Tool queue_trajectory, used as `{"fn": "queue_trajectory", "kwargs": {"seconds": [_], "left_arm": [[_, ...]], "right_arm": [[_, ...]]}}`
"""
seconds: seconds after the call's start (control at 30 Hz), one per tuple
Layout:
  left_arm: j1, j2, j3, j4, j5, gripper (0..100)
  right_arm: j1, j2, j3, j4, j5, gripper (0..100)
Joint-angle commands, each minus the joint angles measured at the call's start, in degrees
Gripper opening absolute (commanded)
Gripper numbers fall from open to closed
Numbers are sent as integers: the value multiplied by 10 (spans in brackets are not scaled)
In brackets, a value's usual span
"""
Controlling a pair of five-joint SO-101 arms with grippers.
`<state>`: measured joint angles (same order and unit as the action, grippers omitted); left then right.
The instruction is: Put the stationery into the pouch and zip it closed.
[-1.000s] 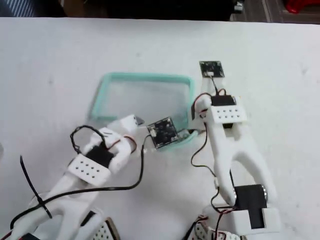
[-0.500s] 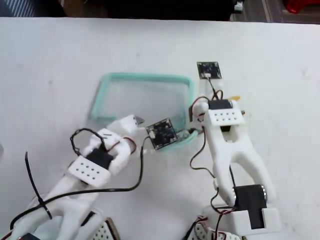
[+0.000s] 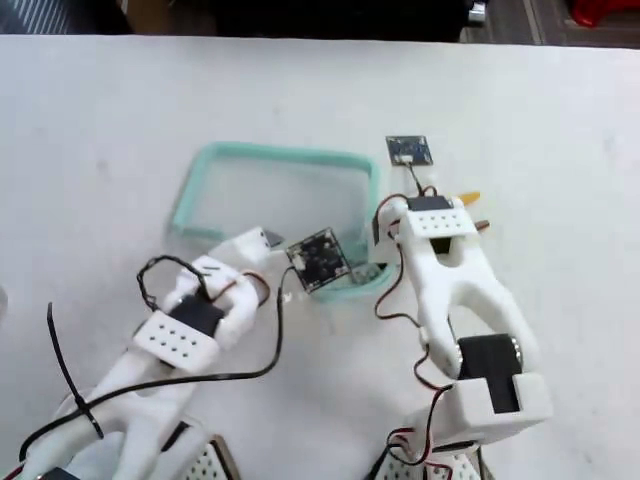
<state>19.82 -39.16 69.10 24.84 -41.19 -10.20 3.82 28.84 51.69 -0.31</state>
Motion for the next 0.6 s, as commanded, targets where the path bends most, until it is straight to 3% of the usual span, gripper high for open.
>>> {"fn": "queue_trajectory", "kwargs": {"seconds": [0.0,0.1,0.27,0.43,0.57], "left_arm": [[-4,-3,-17,-18,9,131],[-2,-3,-17,-18,9,131],[-2,-3,-16,-18,11,129],[-7,-17,-33,-14,96,128],[0,-44,-30,-14,87,128]], "right_arm": [[4,-12,-22,-5,-2,74],[9,-30,-19,-5,-2,12],[7,-44,-18,-4,-2,16],[15,-85,-44,36,-1,16],[12,-150,-74,79,-1,16]]}}
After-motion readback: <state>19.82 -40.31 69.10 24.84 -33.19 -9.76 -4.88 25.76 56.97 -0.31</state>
